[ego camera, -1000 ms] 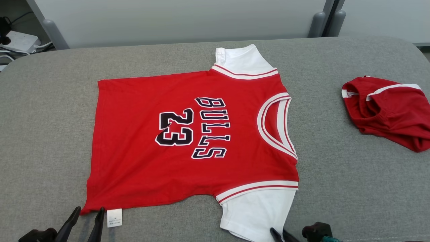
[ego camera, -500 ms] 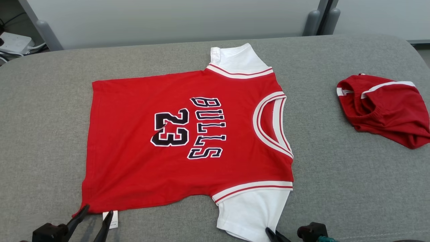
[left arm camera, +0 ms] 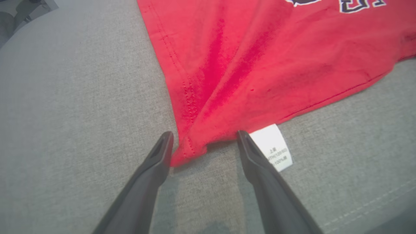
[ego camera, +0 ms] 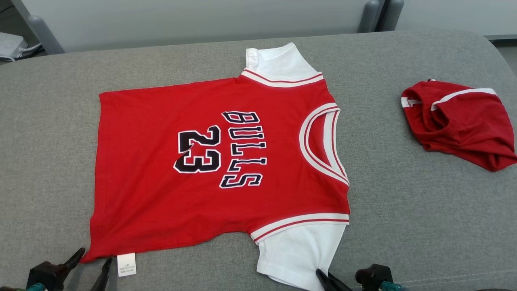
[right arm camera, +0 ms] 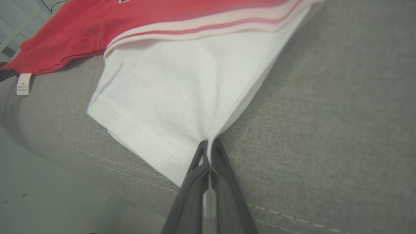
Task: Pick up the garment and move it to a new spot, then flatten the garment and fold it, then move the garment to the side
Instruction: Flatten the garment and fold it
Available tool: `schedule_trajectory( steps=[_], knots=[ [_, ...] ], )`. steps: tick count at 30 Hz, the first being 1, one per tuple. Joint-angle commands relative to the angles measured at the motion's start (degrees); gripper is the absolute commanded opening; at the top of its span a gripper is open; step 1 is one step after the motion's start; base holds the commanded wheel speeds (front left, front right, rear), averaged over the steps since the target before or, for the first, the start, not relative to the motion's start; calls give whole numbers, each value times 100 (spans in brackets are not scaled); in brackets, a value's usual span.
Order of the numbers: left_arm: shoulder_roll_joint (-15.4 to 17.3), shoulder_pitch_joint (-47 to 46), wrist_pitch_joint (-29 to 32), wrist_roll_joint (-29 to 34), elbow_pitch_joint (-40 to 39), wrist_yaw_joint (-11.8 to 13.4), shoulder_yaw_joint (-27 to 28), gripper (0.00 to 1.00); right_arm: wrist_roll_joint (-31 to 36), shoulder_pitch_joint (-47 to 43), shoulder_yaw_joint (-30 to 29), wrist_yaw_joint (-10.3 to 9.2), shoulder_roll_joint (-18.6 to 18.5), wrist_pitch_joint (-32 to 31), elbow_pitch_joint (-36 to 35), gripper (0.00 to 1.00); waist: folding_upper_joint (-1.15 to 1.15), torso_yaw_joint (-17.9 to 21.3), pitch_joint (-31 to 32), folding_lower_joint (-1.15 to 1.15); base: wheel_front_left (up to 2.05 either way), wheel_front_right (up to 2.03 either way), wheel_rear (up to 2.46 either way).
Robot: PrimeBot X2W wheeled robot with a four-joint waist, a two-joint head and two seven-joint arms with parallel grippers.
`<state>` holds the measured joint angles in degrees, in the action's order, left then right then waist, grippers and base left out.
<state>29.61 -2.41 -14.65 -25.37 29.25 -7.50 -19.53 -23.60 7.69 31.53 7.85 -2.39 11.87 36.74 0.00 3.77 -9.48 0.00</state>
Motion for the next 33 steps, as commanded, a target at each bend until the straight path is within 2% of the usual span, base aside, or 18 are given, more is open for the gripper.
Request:
schedule_trajectory(
  steps=[1, 7, 10, 11, 12, 13, 18, 23, 33],
  knots=[
    [202, -310, -35, 48, -9, 1, 181, 100, 30, 72, 60, -36, -49, -29, -94, 0, 0, 5, -9, 0, 0, 0, 0],
    [289, -376, -35, -97, 64, 1, -31, 97, 66, 102, 44, -36, -49, -42, -164, 0, 0, 7, -55, 0, 0, 0, 0],
    [345, -426, -35, -75, 123, 1, -91, 76, 47, 110, 29, -36, -49, -39, -217, 0, 0, -7, -89, 0, 0, 0, 0],
    [355, -448, -35, -65, 149, 1, -110, 53, 24, 116, 24, -36, -49, -36, -251, 0, 0, -9, -103, 0, 0, 0, 0],
    [367, -470, -35, -53, 159, 1, -128, 37, -26, 118, 20, -36, -49, -32, -297, 0, 0, -9, -117, 0, 0, 0, 0],
    [384, -491, -35, -31, 162, 1, -142, 2, -65, 127, 15, -36, -49, -38, -341, 0, 0, -5, -132, 0, 0, 0, 0],
    [453, -564, -35, 12, 140, 1, -137, 0, -147, 185, 49, -36, -49, -266, -548, 0, 0, 22, -193, 0, 0, 0, 0],
    [538, -541, -35, 46, 165, 1, -150, 0, -132, 171, 149, -36, -90, -972, -689, 0, 0, 36, -177, 0, 0, 0, 0],
    [575, -357, -35, 151, 383, 1, -219, 0, -960, -200, 340, -36, -831, -2603, -1794, 0, 0, -14, 48, 0, 0, 0, 0]
  ],
)
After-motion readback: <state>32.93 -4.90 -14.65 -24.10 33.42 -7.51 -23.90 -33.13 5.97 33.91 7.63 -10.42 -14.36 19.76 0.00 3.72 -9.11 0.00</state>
